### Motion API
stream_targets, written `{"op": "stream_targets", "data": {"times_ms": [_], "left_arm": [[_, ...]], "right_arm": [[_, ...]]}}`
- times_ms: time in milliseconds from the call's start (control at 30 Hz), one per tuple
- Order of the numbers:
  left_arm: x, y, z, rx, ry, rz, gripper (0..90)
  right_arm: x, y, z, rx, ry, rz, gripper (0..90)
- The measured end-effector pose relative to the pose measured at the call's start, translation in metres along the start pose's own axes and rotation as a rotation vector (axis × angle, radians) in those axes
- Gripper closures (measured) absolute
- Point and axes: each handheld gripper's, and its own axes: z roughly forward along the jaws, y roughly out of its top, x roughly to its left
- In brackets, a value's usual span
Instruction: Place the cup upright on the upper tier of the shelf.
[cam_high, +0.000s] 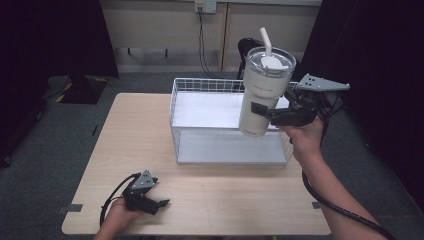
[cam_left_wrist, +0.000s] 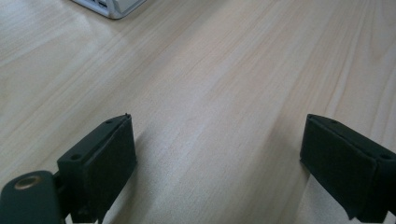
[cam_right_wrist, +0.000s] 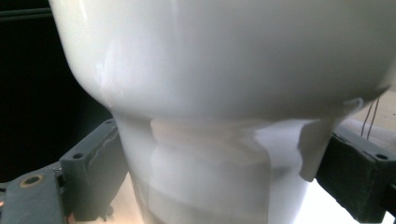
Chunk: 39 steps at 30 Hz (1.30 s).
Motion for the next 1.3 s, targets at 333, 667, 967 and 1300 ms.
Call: {"op": "stream_targets", "data": {"times_ms": [333, 667, 967, 1300], "left_arm": [[0.000, 0.000, 0.000, -0.001, 0.001, 0.001, 9.8], [0.000, 0.000, 0.000, 0.000, 0.001, 0.002, 9.7], [0.000, 0.000, 0.000, 0.000, 0.000, 0.002, 9.7], [0.000, 0.000, 0.000, 0.000, 0.000, 0.002, 9.8]], "right_arm": [[-0.005, 0.004, 0.009, -0.001, -0.032, -0.011, 10.2], [-0.007, 0.007, 0.018, -0.011, -0.059, -0.014, 10.2], [-0.010, 0.006, 0.027, -0.017, -0.083, -0.013, 10.2], [-0.018, 0.003, 0.035, -0.026, -0.107, -0.002, 10.2]]}}
